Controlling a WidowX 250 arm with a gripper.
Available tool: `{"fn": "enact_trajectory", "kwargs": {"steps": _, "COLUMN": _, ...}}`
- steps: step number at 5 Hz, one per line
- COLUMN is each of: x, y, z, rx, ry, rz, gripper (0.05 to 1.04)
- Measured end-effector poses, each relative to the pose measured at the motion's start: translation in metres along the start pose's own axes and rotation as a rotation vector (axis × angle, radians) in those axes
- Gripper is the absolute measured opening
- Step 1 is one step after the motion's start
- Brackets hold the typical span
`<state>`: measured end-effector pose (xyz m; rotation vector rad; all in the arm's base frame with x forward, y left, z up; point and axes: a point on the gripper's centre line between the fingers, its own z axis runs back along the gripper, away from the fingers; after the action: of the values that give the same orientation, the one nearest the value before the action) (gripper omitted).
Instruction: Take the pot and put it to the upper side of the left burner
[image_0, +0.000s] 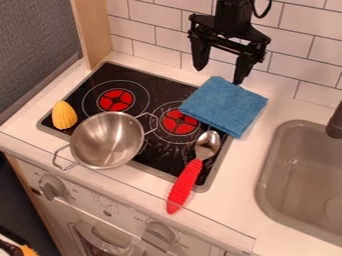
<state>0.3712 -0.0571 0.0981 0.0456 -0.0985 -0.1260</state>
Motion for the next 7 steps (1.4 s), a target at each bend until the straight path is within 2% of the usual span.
{"fn": "enact_trajectory", "kwargs": {"steps": 1, "x": -0.003, "y": -0.001, "z": -0.013, "rx": 0.001, "ry": 0.032, "rz": -0.002, "gripper": 0.998}}
{"fn": "enact_trajectory", "kwargs": {"steps": 2, "x": -0.021, "y": -0.001, "z": -0.030, "rx": 0.001, "ry": 0.075, "rz": -0.017, "gripper": 0.998}}
{"fn": "enact_trajectory", "kwargs": {"steps": 4, "x": -0.064, "y": 0.012, "z": -0.017, "rx": 0.039, "ry": 0.074, "rz": -0.071, "gripper": 0.998}}
{"fn": "enact_trajectory", "kwargs": {"steps": 5, "x": -0.096, "y": 0.033, "z": -0.013, "rx": 0.084, "ry": 0.074, "rz": -0.075, "gripper": 0.998}}
{"fn": "enact_trajectory", "kwargs": {"steps": 6, "x": -0.105, "y": 0.041, "z": -0.028, "rx": 0.090, "ry": 0.065, "rz": -0.057, "gripper": 0.998}}
{"fn": "enact_trajectory", "kwargs": {"steps": 7, "x": -0.107, "y": 0.049, "z": -0.054, "rx": 0.062, "ry": 0.112, "rz": -0.043, "gripper": 0.998}}
